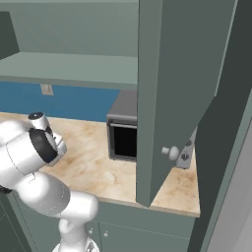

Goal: Retrieve the tupperware from the cabinet, then place the raw meat into the tupperware to avoid contamination.

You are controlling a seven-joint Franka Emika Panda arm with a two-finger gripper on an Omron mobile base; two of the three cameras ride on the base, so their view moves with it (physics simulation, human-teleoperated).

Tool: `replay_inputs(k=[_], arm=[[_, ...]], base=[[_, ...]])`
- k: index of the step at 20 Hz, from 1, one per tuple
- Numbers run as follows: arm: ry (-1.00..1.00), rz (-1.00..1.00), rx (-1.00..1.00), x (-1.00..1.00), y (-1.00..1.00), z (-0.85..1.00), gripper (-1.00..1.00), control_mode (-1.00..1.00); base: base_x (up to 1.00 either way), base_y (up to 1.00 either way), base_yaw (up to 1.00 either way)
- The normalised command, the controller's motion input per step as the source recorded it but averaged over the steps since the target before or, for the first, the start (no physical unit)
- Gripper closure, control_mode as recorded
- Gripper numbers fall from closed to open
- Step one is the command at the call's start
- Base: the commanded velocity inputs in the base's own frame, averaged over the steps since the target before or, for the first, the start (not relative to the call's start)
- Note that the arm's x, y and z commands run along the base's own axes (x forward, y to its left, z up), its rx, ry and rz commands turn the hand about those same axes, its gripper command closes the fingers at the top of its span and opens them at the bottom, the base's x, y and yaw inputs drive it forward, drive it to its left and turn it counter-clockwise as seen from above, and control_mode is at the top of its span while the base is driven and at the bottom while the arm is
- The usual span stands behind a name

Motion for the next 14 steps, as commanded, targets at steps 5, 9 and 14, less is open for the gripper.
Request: replay_inputs(k=[5,9,14], arm=[[0.01,0.0,0.0,0.0,0.0,-0.13,1.0,-1.0],[0.0,0.0,0.0,0.01,0.0,-0.09,-1.0,-1.0],[0.0,0.0,0.0,0.03,0.0,-0.03,-1.0,-1.0]], base=[[0.0,0.0,0.0],[0.0,0.0,0.0],[0.0,0.0,0.0]])
